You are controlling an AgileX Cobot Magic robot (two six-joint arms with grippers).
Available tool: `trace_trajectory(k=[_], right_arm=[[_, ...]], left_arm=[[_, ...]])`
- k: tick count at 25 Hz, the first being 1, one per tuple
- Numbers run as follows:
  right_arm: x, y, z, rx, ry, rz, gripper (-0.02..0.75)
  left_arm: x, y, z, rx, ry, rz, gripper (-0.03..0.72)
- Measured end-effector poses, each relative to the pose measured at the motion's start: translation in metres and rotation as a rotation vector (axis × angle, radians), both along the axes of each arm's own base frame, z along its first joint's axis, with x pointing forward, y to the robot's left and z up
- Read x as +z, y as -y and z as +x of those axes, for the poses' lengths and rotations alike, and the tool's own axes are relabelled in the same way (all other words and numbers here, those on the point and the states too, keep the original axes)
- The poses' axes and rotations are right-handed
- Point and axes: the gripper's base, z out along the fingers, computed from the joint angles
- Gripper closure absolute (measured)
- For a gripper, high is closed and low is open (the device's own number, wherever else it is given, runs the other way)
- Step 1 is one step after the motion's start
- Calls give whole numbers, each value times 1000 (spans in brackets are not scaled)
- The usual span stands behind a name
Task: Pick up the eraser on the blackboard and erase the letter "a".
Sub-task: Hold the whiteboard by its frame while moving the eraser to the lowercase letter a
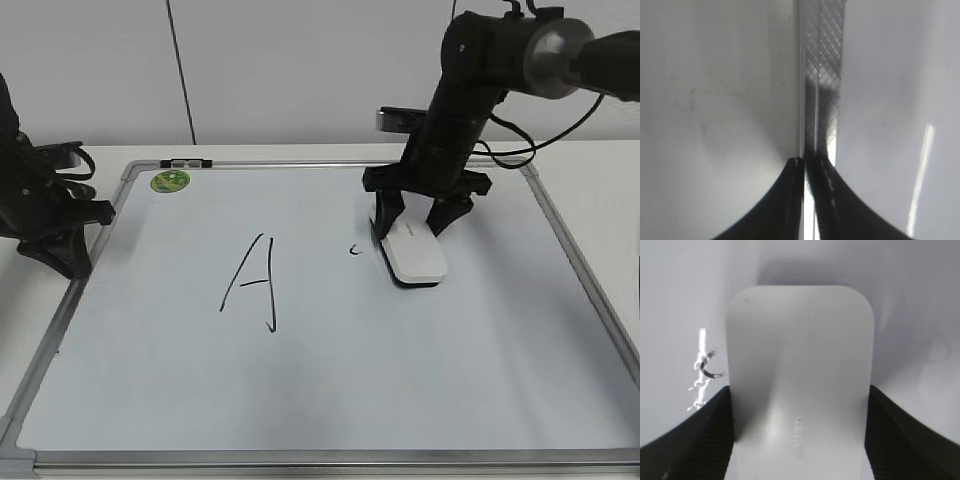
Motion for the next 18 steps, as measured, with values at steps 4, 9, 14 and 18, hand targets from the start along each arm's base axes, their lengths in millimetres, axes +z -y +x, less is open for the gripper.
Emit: trace_trajectory(k=[4, 9, 14, 18], right_arm=[[3, -26, -6, 59, 16, -3, 206], [3, -70, -18, 148, 23, 40, 206], [0, -79, -21, 167, 17, 50, 206], [-1, -79, -20, 170, 19, 42, 207]], left_arm=[[0, 0, 0, -1, -4, 0, 634], [0, 0, 0, -1, -4, 0, 634], [0, 0, 0, -1, -4, 0, 634], [0, 0, 0, -1, -4, 0, 634]])
